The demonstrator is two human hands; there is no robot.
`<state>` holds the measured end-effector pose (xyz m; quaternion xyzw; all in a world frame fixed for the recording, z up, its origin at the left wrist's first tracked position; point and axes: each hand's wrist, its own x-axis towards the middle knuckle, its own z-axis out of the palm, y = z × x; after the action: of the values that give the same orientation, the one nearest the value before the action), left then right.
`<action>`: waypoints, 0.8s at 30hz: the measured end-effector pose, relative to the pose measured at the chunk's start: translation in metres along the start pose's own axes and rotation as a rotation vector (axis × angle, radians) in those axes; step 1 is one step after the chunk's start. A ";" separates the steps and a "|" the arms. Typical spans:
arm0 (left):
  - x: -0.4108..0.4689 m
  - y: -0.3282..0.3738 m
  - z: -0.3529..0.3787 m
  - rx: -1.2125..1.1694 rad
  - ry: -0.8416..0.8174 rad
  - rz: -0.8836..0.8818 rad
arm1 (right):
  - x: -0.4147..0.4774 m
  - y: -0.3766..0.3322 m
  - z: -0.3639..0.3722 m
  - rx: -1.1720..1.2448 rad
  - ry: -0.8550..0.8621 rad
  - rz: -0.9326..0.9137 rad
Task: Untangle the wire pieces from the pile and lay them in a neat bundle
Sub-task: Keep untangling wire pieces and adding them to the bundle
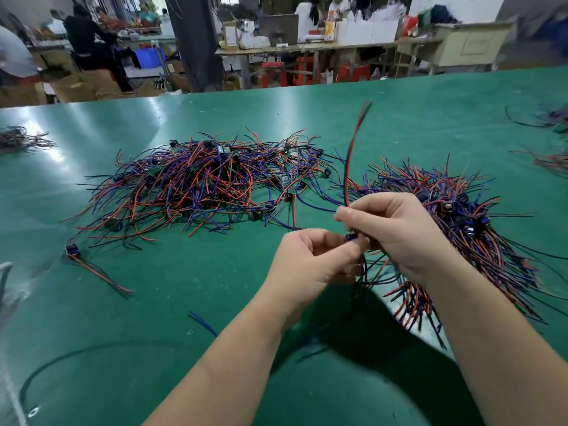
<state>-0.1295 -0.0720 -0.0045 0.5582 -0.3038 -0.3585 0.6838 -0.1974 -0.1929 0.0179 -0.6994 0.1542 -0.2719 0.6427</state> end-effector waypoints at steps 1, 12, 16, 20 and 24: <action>0.000 -0.001 0.000 0.034 -0.006 -0.013 | 0.001 0.001 0.000 -0.011 0.057 -0.014; -0.008 0.008 -0.018 0.438 -0.388 -0.294 | 0.012 -0.009 -0.023 0.475 0.611 -0.004; 0.001 0.010 -0.021 0.291 0.003 -0.154 | 0.010 -0.011 -0.020 0.397 0.564 -0.056; 0.006 0.013 -0.025 0.121 0.178 -0.050 | 0.000 0.003 0.000 -0.264 -0.086 -0.124; 0.008 0.013 -0.022 0.140 0.188 0.066 | -0.006 0.006 0.009 -0.313 -0.114 -0.266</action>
<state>-0.1056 -0.0648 0.0044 0.6255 -0.2810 -0.2599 0.6799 -0.1962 -0.1833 0.0112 -0.8190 0.0645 -0.2871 0.4926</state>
